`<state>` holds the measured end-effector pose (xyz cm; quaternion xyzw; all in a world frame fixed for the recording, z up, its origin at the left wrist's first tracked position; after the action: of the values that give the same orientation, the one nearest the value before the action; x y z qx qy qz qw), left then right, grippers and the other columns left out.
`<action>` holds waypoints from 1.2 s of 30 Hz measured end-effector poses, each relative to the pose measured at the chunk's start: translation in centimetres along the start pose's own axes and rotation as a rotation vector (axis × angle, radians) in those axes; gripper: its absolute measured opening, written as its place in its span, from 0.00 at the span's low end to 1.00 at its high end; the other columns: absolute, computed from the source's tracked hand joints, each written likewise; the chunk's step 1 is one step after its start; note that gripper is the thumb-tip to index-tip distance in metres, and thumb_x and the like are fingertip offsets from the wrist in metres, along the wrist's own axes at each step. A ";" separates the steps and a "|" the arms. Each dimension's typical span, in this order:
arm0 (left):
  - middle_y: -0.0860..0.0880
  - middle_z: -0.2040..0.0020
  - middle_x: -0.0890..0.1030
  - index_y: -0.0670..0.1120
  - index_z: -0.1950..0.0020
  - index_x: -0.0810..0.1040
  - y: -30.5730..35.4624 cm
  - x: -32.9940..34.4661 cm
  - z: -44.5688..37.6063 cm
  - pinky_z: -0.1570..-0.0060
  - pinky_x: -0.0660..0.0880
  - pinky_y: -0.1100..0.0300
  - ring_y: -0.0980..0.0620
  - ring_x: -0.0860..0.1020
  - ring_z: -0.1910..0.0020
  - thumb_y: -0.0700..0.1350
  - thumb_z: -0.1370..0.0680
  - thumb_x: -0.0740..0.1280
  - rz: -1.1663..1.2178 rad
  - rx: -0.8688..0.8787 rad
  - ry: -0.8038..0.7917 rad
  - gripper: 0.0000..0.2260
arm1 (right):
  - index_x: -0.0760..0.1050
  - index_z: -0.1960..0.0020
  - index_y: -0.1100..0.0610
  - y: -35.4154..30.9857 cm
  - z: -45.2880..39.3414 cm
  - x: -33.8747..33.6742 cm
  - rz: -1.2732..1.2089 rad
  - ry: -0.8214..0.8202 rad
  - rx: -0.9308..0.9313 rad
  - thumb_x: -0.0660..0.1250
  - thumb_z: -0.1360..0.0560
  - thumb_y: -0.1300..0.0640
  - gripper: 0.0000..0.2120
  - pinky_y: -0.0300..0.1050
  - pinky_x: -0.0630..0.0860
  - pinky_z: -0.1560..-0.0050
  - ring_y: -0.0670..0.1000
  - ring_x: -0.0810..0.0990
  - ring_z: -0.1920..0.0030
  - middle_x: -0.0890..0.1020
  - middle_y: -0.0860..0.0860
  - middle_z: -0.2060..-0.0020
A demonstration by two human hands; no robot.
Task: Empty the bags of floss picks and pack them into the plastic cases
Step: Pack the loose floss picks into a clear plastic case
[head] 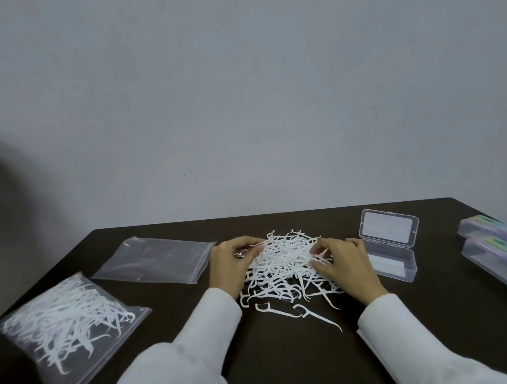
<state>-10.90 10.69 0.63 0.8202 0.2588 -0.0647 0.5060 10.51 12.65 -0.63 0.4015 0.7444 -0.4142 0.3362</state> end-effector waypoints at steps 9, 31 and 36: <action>0.57 0.63 0.83 0.55 0.59 0.83 -0.4 -0.4 0.2 0.62 0.74 0.71 0.62 0.79 0.62 0.40 0.29 0.74 0.196 -0.107 0.061 0.09 | 0.78 0.54 0.53 0.1 -0.1 -0.6 -0.207 0.057 0.004 0.69 0.27 0.60 0.04 0.38 0.73 0.51 0.45 0.78 0.57 0.82 0.47 0.58; 0.50 0.59 0.84 0.51 0.56 0.84 5.8 13.4 -0.5 0.55 0.74 0.64 0.50 0.81 0.54 0.40 0.29 0.73 0.527 -0.187 -0.223 0.06 | 0.78 0.50 0.59 14.4 4.0 -8.2 -0.390 0.375 0.574 0.70 0.29 0.62 0.08 0.48 0.76 0.44 0.52 0.79 0.52 0.81 0.56 0.53; 0.51 0.58 0.84 0.48 0.53 0.83 6.0 16.0 -0.4 0.60 0.72 0.71 0.59 0.80 0.57 0.40 0.27 0.72 0.545 -0.232 -0.280 0.06 | 0.78 0.51 0.52 14.0 3.9 -8.4 -0.204 0.275 0.492 0.69 0.27 0.55 0.05 0.50 0.61 0.36 0.50 0.78 0.50 0.82 0.50 0.55</action>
<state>5.68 14.65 -0.32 0.7794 -0.0368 -0.0090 0.6254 27.19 11.17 -0.15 0.4466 0.6968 -0.5553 0.0814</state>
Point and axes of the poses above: each hand's wrist, its own z-axis away from the middle knuckle, its own x-axis out of the palm, y = z × x, the point moved 10 cm from there along -z, towards the middle knuckle
